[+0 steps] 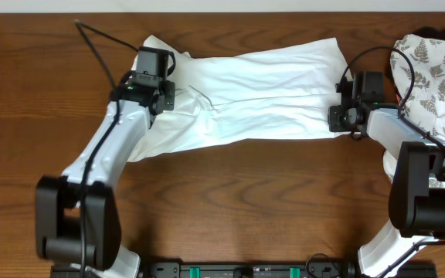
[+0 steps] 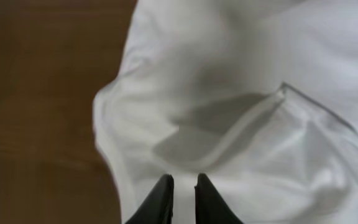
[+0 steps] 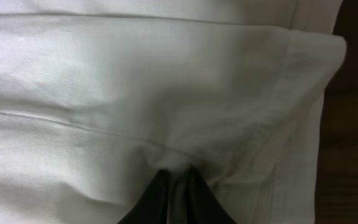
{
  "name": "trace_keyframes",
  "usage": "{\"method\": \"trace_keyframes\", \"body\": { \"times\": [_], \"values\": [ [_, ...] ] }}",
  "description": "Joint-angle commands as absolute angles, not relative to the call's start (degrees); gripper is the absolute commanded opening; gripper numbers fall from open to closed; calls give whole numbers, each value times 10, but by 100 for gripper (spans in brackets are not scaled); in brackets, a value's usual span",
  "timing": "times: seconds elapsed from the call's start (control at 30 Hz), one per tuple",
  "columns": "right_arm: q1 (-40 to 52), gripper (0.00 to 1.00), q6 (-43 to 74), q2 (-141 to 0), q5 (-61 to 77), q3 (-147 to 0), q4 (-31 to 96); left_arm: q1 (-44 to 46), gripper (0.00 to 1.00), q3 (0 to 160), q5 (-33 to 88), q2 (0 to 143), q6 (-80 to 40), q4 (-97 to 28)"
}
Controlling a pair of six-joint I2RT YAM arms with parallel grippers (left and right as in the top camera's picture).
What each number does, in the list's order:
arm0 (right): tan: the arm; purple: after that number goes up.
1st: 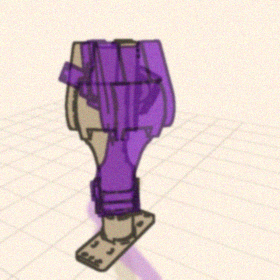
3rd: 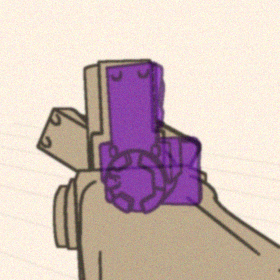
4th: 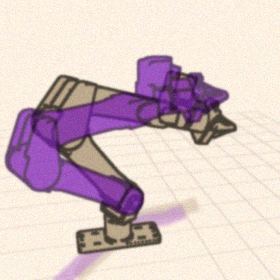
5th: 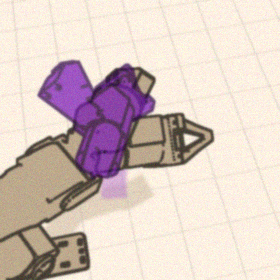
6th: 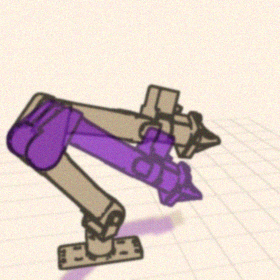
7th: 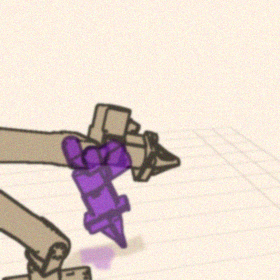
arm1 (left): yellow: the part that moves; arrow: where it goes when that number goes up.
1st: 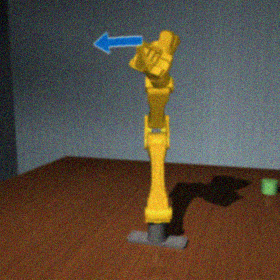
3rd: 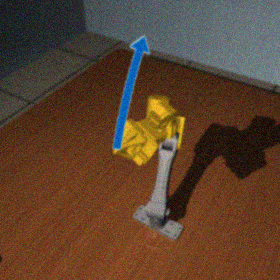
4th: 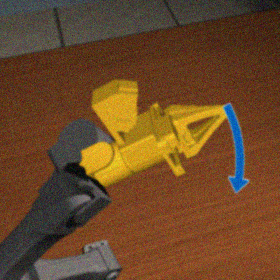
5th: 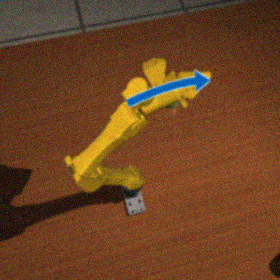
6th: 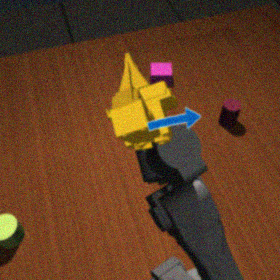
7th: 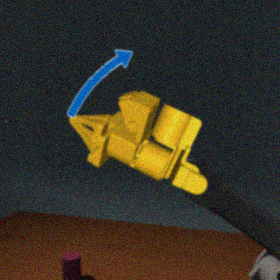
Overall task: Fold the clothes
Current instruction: 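Pull the left gripper back to the shirt's left edge, smoothing it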
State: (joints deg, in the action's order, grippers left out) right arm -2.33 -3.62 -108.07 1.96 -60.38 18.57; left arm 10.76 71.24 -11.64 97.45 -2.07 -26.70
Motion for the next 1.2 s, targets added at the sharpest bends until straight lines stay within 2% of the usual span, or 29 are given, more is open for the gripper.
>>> {"method": "trace_keyframes", "body": {
  "times": [0.0,0.1,0.17,0.2,0.23,0.27,0.33,0.5,0.7,1.03,1.17],
  "values": [
    [-18,11,-44,-1103,23,-599,186,98,14,724,-123,948,-114,-316],
    [-18,11,-44,-1103,23,-599,185,81,15,723,-114,944,-180,-379],
    [-18,10,-44,-1103,23,-599,186,68,17,721,-84,949,-181,-399],
    [-18,10,-44,-1103,23,-599,185,62,26,721,-71,954,-180,-404],
    [-18,10,-44,-1103,23,-599,184,50,40,721,-48,963,-168,-404],
    [-18,10,-44,-1103,23,-599,183,44,48,721,-39,968,-162,-401],
    [-18,10,-44,-1103,23,-599,182,27,55,721,-18,980,-152,-390],
    [-18,10,-44,-1103,23,-599,185,-20,55,721,102,1009,-127,-374],
    [-18,10,-44,-1103,23,-599,186,-51,55,721,178,1049,-107,-375],
    [-18,9,-44,-1103,23,-599,186,-51,52,721,189,1074,-105,-388],
    [-18,9,-44,-1103,23,-599,186,-51,48,717,188,1075,-105,-388]
  ]
}}
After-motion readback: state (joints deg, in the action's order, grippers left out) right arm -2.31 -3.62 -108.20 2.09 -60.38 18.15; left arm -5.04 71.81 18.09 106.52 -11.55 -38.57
